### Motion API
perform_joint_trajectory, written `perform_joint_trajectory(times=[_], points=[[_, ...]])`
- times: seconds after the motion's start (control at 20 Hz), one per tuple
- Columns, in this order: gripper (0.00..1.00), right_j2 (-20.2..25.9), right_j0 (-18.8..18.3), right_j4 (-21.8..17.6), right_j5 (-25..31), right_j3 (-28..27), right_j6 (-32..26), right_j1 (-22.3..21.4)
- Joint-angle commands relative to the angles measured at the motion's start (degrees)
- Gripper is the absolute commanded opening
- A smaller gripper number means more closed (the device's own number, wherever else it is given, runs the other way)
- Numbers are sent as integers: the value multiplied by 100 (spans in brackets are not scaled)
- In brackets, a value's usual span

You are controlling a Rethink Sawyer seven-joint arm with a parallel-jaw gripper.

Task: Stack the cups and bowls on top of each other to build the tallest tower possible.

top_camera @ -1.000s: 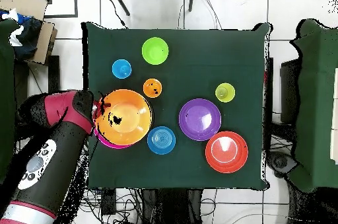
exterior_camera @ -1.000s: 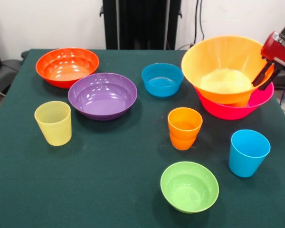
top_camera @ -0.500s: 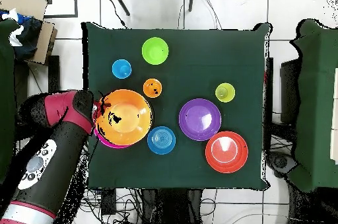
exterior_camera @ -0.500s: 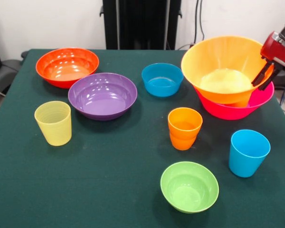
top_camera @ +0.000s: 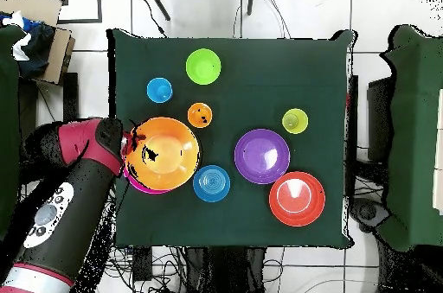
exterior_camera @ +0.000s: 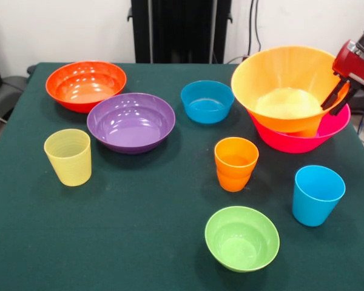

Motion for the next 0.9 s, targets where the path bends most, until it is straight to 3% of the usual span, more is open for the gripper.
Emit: perform_joint_trajectory(times=[0.05,0.9], points=[[0,439,-154,-77,-215,-115,861,237],[0,567,-320,-147,-448,-14,623,196]])
